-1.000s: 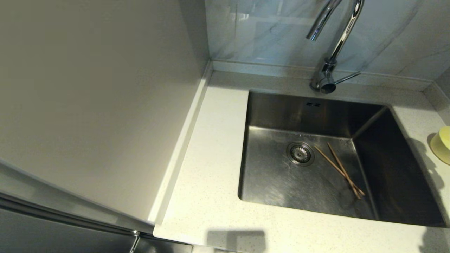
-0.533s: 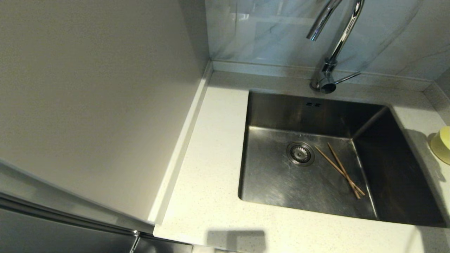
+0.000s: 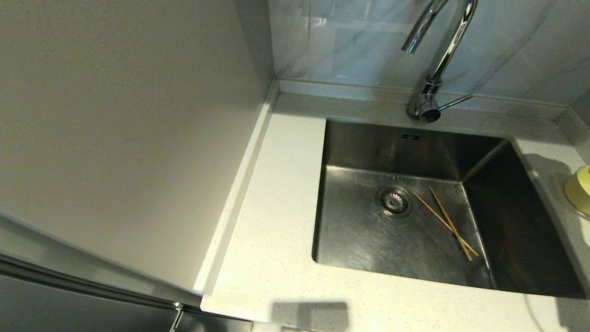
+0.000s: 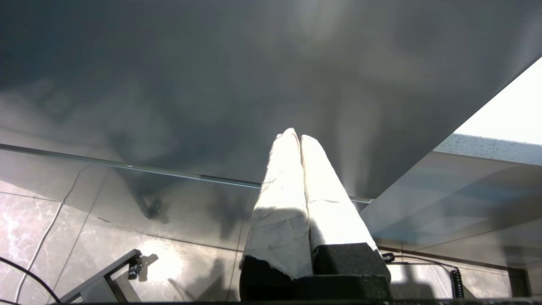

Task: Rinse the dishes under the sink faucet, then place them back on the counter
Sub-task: Put a bowl into the sink

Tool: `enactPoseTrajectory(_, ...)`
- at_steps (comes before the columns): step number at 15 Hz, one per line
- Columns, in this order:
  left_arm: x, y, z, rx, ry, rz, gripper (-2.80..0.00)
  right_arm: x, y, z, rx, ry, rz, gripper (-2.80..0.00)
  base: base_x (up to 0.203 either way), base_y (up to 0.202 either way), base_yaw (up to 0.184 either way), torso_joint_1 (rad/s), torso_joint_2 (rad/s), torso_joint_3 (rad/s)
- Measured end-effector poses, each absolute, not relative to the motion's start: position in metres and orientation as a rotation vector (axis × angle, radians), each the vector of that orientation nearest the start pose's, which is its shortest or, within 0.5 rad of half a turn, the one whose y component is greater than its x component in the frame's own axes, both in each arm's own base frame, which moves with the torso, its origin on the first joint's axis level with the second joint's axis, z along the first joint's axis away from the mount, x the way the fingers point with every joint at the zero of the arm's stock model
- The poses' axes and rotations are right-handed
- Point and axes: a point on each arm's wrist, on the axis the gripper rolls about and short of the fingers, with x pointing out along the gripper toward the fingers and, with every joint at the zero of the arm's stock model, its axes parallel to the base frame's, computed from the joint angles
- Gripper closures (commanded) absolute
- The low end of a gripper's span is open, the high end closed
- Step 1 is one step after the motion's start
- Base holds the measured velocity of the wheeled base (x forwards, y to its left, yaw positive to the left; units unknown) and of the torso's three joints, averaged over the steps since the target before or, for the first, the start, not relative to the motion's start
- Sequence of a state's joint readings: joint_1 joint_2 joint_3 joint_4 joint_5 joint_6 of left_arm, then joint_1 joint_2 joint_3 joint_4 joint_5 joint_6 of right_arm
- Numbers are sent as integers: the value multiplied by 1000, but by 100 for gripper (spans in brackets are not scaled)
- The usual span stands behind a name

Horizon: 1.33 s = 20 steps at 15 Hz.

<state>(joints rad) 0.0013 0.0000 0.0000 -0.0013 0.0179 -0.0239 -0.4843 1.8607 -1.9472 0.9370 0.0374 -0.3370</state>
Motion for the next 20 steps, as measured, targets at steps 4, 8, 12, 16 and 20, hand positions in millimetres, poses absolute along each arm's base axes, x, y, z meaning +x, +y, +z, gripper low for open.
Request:
enactPoseTrajectory(4,-23,0,76,-24,-2,19,0,296,-167,286,-96,899,-294,-280,0,0,0,0,0,0)
enactPoseTrajectory(8,-23,0,76,-24,-2,19,0,303,-174,278,-97,919,-293,-280,0,0,0,0,0,0)
enactPoseTrajectory(12,-23,0,76,-24,-2,19,0,307,-176,275,-95,926,-292,-280,0,0,0,0,0,0)
enactPoseTrajectory(16,-23,0,76,-24,-2,19,0,310,-178,269,-89,942,-289,-280,0,0,0,0,0,0)
enactPoseTrajectory(20,-23,0,76,-24,-2,18,0,316,-182,260,-84,964,-285,-280,0,0,0,0,0,0)
